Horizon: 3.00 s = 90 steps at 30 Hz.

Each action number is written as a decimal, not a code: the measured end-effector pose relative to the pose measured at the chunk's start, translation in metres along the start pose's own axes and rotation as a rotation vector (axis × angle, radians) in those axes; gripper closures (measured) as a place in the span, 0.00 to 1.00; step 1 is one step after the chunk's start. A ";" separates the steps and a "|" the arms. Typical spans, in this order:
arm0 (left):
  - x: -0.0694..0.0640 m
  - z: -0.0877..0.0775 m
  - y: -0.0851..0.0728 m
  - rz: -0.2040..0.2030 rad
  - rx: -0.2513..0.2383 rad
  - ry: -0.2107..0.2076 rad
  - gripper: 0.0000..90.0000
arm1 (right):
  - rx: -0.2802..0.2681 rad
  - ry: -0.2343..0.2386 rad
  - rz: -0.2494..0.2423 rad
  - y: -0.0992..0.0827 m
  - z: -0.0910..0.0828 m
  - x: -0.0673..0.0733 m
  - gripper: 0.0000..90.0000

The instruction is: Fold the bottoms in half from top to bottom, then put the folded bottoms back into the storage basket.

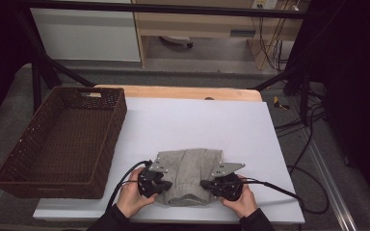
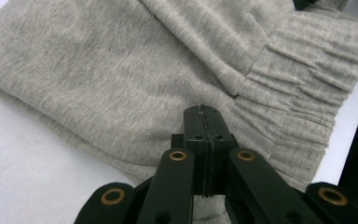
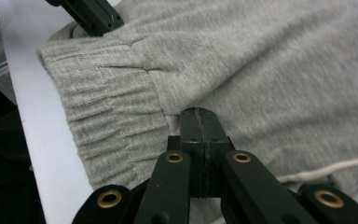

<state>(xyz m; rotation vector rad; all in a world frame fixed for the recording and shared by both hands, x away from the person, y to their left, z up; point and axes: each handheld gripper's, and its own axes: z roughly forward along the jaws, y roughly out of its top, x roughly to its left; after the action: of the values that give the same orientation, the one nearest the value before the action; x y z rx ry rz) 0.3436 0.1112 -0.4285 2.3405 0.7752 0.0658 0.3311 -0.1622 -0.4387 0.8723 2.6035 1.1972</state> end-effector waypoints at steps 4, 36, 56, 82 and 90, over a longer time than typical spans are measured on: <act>-0.001 0.002 -0.001 0.003 -0.006 0.009 1.00 | -0.026 0.001 0.028 -0.012 -0.002 -0.001 1.00; 0.031 -0.017 -0.004 -0.075 -0.099 0.028 0.24 | -0.130 -0.152 0.174 -0.012 -0.028 -0.035 0.12; 0.053 -0.026 0.010 -0.105 -0.099 0.083 0.06 | -0.094 -0.153 0.201 -0.019 -0.028 -0.042 0.03; 0.084 -0.009 0.035 -0.176 -0.104 0.165 0.10 | -0.102 -0.138 0.199 -0.019 -0.028 -0.041 0.03; 0.089 0.006 0.031 -0.200 -0.109 0.215 0.23 | -0.095 -0.133 0.202 -0.020 -0.026 -0.040 0.03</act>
<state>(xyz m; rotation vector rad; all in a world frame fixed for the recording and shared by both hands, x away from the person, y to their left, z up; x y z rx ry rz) 0.4339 0.1375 -0.4283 2.1642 1.0794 0.2698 0.3461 -0.2119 -0.4397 1.1750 2.3794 1.2516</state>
